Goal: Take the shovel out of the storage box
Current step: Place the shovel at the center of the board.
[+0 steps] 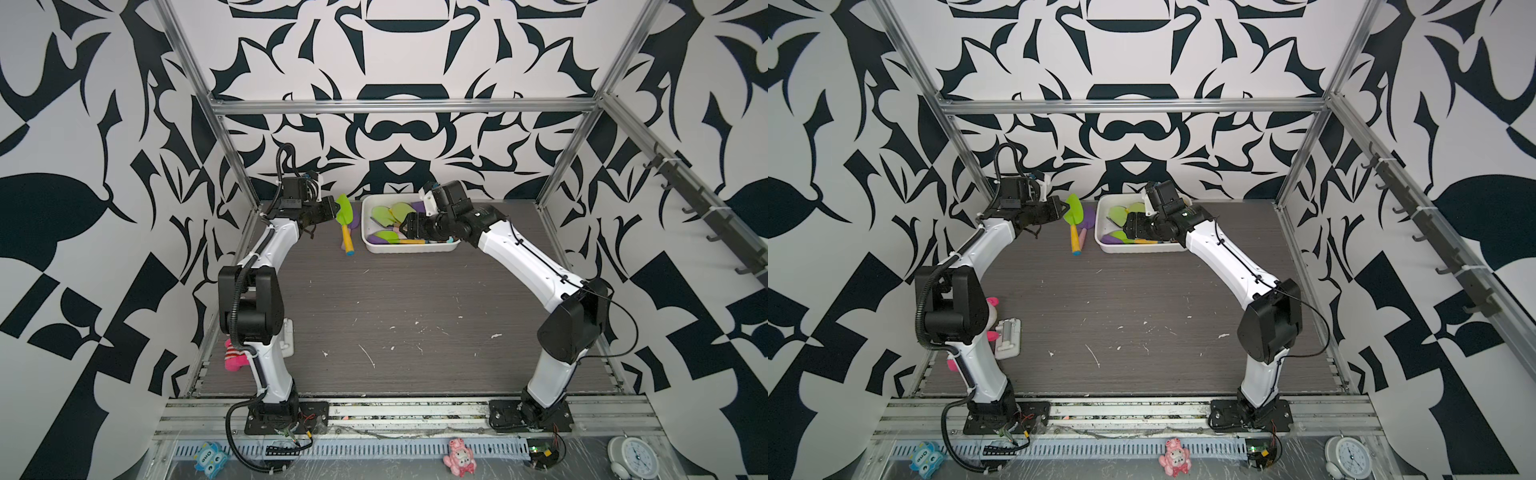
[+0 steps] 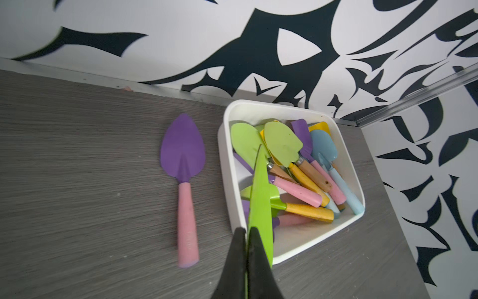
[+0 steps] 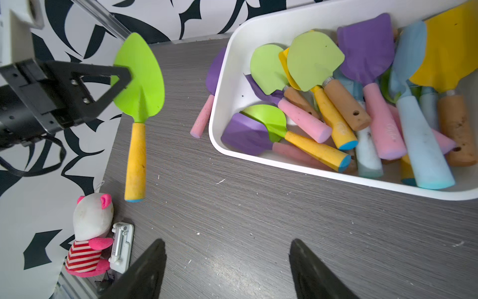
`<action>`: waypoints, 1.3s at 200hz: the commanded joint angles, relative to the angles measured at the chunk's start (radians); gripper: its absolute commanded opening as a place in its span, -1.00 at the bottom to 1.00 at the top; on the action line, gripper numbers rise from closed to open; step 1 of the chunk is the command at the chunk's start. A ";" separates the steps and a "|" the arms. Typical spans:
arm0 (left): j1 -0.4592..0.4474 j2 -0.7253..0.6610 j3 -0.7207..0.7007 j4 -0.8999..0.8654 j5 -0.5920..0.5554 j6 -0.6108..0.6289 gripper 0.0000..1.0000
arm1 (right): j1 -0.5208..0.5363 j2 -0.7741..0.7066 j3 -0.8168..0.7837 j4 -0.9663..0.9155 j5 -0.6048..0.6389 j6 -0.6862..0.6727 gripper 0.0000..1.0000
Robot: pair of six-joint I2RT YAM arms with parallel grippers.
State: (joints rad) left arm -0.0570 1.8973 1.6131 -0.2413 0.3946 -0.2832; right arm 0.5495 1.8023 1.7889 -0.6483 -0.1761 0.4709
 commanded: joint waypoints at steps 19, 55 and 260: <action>0.050 0.073 0.098 -0.092 -0.013 0.146 -1.00 | -0.003 0.006 0.127 -0.098 0.032 -0.058 0.56; 0.095 0.153 0.152 -0.096 -0.005 0.183 -1.00 | -0.003 0.066 0.220 -0.187 0.033 -0.075 0.55; 0.130 0.713 0.743 -0.269 0.116 0.258 -0.95 | -0.004 0.215 0.399 -0.404 0.050 -0.041 0.39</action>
State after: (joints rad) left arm 0.0731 2.5912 2.3489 -0.4736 0.4644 -0.0360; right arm 0.5465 2.0583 2.1590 -1.0367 -0.1406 0.4171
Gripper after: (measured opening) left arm 0.060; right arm 0.700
